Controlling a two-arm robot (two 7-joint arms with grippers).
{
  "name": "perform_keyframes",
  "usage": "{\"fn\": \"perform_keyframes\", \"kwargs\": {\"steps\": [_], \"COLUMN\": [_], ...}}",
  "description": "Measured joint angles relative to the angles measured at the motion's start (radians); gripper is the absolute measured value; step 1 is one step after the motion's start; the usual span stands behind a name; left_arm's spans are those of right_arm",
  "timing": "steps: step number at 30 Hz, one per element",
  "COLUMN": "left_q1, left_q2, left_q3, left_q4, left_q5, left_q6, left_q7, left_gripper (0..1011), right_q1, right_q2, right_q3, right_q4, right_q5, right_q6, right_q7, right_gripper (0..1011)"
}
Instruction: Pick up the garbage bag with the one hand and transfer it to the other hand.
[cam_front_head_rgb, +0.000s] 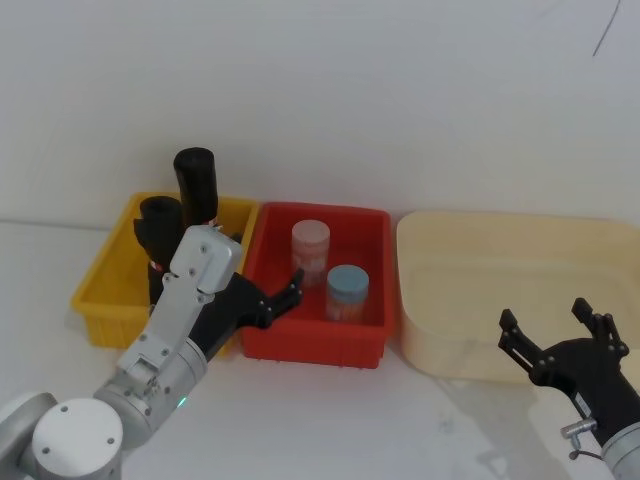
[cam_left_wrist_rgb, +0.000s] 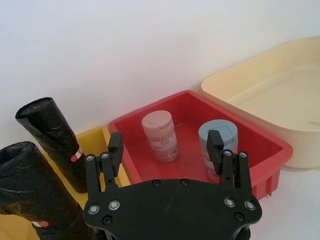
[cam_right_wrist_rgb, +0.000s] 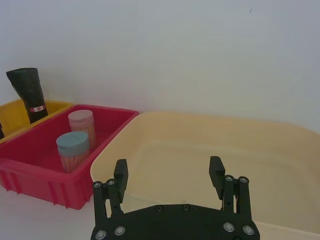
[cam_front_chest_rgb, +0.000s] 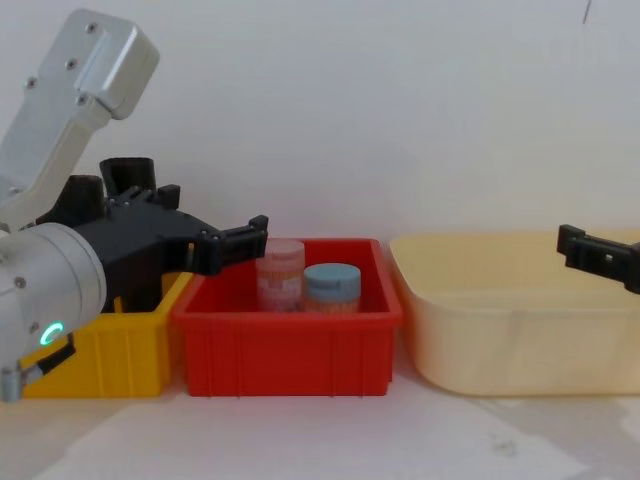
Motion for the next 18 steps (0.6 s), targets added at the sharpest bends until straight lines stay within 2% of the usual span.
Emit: {"fn": "perform_keyframes", "kwargs": {"steps": [18], "left_q1": [0.000], "left_q2": [0.000], "left_q3": [0.000], "left_q4": [0.000], "left_q5": [0.000], "left_q6": [0.000], "left_q7": [0.000], "left_gripper": [1002], "right_q1": [0.000], "right_q2": [0.000], "right_q3": [0.000], "right_q4": [0.000], "right_q5": [0.000], "right_q6": [0.000], "right_q7": [0.000], "right_gripper": [1000]}}
